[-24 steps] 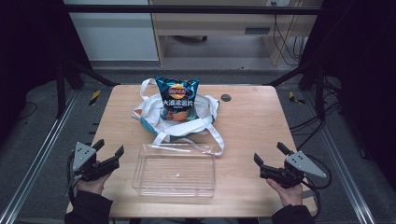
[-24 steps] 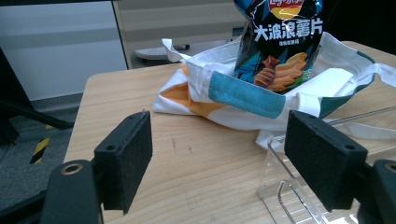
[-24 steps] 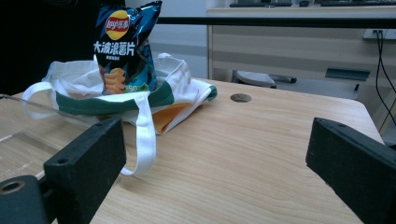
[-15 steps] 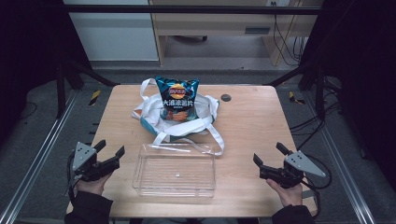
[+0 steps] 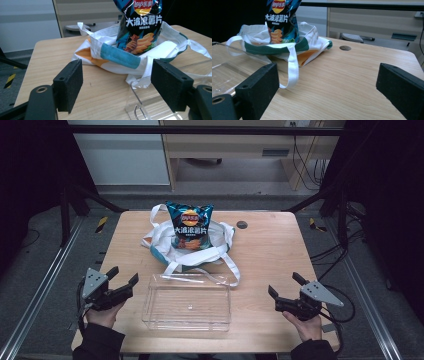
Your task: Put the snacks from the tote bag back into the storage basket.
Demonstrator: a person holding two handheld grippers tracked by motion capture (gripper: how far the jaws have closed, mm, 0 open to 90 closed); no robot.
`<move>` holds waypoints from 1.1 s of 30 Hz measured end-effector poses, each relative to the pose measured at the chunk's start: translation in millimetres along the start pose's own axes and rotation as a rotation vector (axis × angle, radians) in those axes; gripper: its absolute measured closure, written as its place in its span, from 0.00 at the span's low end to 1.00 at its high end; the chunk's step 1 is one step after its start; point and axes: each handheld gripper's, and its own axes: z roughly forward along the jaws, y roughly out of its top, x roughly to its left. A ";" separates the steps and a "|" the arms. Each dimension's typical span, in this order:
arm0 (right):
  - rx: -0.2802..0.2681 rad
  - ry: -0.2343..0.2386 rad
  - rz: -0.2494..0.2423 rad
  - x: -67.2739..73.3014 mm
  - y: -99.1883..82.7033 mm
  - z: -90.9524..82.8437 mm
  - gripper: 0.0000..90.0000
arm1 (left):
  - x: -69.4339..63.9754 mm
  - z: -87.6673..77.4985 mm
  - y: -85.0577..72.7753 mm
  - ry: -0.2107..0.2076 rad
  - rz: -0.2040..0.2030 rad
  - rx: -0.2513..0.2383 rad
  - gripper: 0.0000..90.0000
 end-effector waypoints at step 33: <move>-0.005 0.028 -0.005 2.3 1.6 1.3 0.02 | -7.1 54.4 62.8 -0.039 0.028 -0.052 0.28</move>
